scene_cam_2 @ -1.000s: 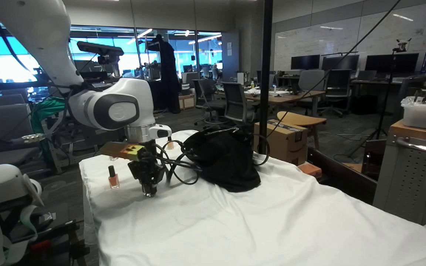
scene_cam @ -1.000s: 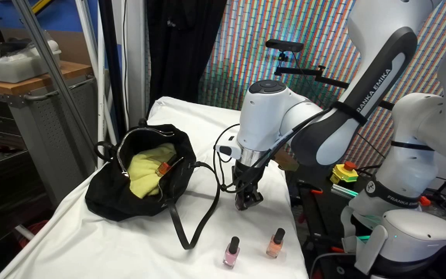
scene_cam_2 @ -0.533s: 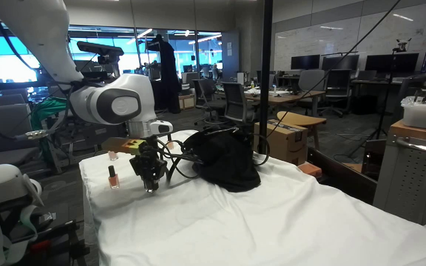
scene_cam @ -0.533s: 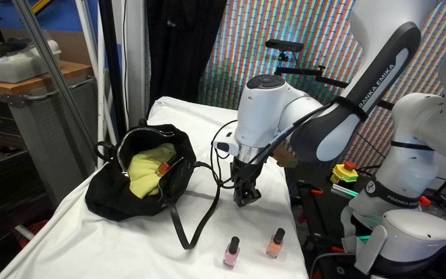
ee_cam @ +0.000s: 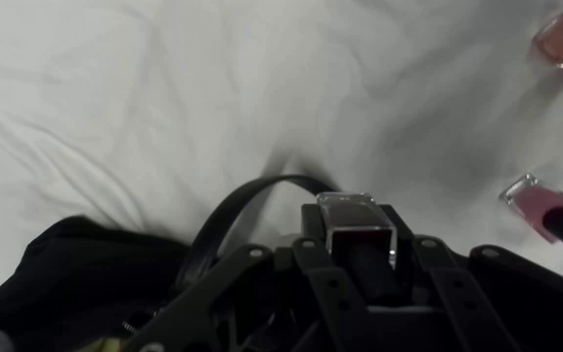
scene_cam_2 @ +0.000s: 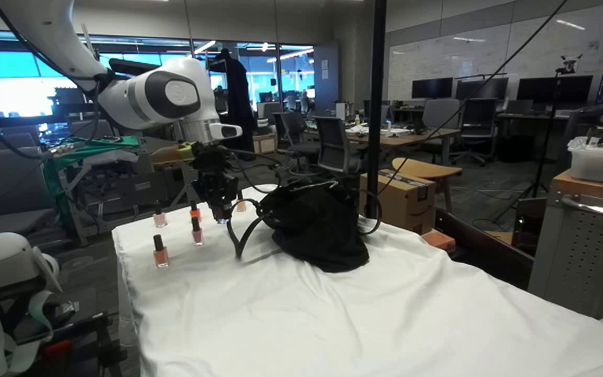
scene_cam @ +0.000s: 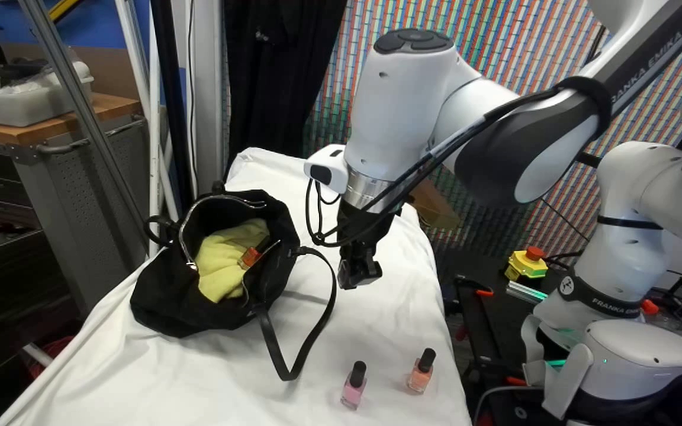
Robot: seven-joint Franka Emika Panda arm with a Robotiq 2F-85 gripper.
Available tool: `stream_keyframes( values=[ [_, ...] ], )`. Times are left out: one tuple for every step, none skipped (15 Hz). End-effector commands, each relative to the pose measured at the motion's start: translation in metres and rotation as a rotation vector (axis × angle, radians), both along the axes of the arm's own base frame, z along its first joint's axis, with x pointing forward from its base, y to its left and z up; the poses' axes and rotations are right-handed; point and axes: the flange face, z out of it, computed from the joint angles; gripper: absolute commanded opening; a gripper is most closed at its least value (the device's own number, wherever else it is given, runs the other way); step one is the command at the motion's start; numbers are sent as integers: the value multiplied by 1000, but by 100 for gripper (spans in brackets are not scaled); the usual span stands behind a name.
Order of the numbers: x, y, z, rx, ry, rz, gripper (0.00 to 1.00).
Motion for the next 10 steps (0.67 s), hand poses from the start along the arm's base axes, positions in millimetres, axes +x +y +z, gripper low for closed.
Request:
stream_keyframes(
  values=[
    [31, 27, 36, -36, -88, -57, 15],
    [43, 30, 41, -48, -115, -68, 15],
    [53, 33, 46, -54, -136, -78, 15],
    [69, 32, 48, -65, -156, -89, 15],
    [81, 31, 52, -69, -176, -101, 15],
    [96, 29, 52, -75, -186, -110, 15],
    [110, 25, 53, -80, -196, -124, 15],
    [124, 21, 50, -82, -196, -131, 15],
    [137, 16, 50, -85, -196, -140, 15],
    [150, 10, 48, -87, -194, -153, 15]
  ],
)
